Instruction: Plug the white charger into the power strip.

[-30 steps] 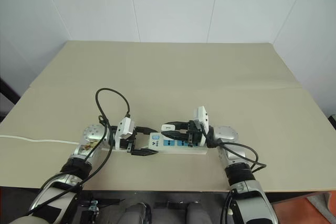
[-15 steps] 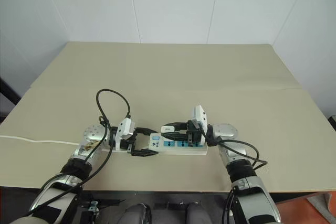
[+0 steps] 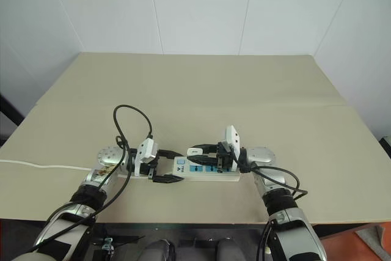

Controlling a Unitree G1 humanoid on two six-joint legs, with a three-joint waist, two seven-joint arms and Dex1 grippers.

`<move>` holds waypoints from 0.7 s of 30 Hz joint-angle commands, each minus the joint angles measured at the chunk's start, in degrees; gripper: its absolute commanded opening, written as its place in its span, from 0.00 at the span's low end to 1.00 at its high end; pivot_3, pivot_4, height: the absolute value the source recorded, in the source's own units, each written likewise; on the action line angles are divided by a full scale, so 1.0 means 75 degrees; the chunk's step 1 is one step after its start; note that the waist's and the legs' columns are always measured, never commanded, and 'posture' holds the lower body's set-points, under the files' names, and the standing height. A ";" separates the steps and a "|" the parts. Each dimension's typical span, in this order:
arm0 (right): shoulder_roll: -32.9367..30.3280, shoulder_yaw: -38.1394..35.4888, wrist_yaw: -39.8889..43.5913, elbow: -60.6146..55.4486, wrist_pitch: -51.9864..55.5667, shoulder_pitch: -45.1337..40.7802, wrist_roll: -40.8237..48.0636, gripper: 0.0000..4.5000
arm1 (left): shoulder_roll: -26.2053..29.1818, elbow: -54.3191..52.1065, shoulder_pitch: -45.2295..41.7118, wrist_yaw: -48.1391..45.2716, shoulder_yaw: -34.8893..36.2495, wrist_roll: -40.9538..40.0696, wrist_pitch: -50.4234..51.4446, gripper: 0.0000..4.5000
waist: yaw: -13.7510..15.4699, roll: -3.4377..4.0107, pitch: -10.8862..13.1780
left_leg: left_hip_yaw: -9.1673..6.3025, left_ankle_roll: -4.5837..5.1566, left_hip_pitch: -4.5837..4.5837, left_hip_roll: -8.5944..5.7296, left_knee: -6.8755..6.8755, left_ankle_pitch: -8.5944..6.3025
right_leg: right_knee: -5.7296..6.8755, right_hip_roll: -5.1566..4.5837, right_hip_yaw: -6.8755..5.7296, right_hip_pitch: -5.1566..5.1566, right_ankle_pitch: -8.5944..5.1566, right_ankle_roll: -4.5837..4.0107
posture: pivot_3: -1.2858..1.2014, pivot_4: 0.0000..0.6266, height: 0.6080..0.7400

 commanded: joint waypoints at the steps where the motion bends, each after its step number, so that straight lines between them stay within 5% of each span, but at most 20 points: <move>1: -0.0193 0.0361 -0.0071 0.0652 -0.0490 0.0506 -0.0862 0.25 | 0.0066 -0.0125 0.0056 -0.0180 -0.0076 0.0066 -0.0065 0.72 | 0.0006 0.0000 -0.0004 | 0.0000 0.0000 0.0003 0.0000 -0.0005 0.0000 | -0.0001 0.0000 0.0000 0.0000 -0.0001 -0.0001 | 0.52 0.24 1.00; 14: -0.0265 0.0551 -0.0215 0.0792 -0.0266 0.0311 -0.0917 0.25 | 0.0052 -0.0217 0.0100 -0.0167 -0.0051 0.0037 0.0033 0.72 | -0.0015 0.0002 -0.0012 | 0.0001 0.0000 0.0026 0.0002 -0.0035 0.0000 | -0.0001 0.0001 0.0003 0.0004 -0.0009 -0.0010 | 0.52 0.24 1.00; 21: -0.0240 0.0425 0.0006 0.0706 -0.1163 0.0502 -0.0877 0.80 | 0.0048 -0.0215 0.0111 -0.0167 -0.0048 0.0046 0.0012 0.72 | -0.0006 -0.0025 -0.0031 | 0.0000 0.0000 0.0029 0.0003 -0.0046 0.0000 | -0.0006 0.0003 0.0002 0.0006 -0.0012 -0.0013 | 0.52 0.24 1.00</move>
